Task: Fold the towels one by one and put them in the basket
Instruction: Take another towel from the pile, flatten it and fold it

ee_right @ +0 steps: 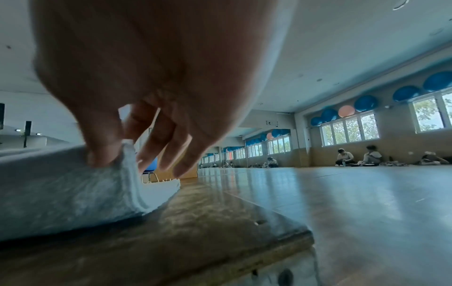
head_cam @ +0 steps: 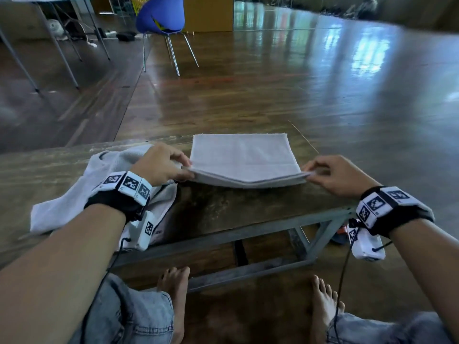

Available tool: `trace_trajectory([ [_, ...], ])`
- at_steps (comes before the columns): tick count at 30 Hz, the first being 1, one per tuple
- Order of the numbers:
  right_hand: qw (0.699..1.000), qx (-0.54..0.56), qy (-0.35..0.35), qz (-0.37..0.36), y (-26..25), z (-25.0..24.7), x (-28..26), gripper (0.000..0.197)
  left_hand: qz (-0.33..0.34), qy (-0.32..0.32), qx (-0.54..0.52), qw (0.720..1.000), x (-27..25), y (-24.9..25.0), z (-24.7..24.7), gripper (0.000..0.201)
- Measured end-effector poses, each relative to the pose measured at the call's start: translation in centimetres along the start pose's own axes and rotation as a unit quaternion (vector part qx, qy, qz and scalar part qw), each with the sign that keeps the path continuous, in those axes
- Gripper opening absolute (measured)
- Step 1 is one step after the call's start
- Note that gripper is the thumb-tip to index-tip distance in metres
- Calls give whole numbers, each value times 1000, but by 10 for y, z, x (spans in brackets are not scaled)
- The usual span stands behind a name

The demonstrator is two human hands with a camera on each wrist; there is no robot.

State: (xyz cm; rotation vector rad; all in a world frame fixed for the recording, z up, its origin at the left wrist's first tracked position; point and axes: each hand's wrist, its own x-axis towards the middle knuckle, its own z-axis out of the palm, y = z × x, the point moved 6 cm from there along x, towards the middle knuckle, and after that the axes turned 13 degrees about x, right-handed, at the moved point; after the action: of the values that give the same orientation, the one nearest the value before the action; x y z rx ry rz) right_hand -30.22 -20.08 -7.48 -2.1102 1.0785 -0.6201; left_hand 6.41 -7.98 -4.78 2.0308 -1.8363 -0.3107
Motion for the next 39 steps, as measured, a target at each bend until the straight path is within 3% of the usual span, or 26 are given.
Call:
trace_trajectory([
  [5, 996, 51, -63, 38, 2, 1, -10, 13, -23, -155, -17, 987, -7, 0, 19, 25],
  [9, 970, 101, -177, 133, 9, 6, -17, 4, -103, -314, -77, 941, -20, -2, 42, 16],
  [11, 956, 117, -201, 176, 13, 10, -20, 6, -117, -339, -77, 930, -22, -3, 45, 16],
  [13, 965, 100, -168, 175, 16, 9, -15, 9, -110, -309, -73, 942, -15, -6, 43, 21],
  [17, 989, 52, -18, 135, 17, -5, 7, 9, -69, -118, -17, 990, 18, -9, 28, 18],
  [21, 992, -31, 79, 90, 17, -8, 25, 10, -56, 7, 39, 998, 44, -2, 31, 7],
  [23, 989, -62, 93, 97, 20, -4, 32, 8, -53, 25, 71, 996, 53, -1, 38, 8],
  [27, 983, -87, 44, 153, 34, 10, 41, 8, -72, -29, 112, 991, 62, -15, 54, 14],
  [34, 984, -87, 46, 148, 32, 10, 47, 18, -56, -39, 125, 990, 61, -18, 52, 11],
  [37, 985, -89, 81, 122, 16, 1, 50, 5, -36, 40, 120, 991, 59, -8, 35, 8],
  [39, 982, -75, 152, 78, -1, -13, 50, 14, -15, 130, 113, 985, 58, 3, 13, 8],
])
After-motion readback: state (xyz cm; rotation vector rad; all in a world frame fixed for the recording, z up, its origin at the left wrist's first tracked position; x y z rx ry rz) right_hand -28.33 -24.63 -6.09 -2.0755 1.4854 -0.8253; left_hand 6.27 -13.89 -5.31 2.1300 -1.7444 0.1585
